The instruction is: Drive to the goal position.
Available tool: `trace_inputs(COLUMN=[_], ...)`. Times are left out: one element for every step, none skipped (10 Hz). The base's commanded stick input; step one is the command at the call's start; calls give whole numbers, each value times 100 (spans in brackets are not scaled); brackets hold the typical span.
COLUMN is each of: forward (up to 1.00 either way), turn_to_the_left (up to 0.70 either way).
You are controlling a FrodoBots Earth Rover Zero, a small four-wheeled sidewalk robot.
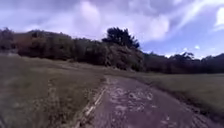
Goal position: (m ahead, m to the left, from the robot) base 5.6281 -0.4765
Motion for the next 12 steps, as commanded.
trace_inputs(forward=[100, 100, 100, 100, 100, 100, 100, 100, 100, 100, 100, 100], turn_to_the_left=[0, 0, 0, -17, -40, -40, -25, 0, 0, 0, 0, 0])
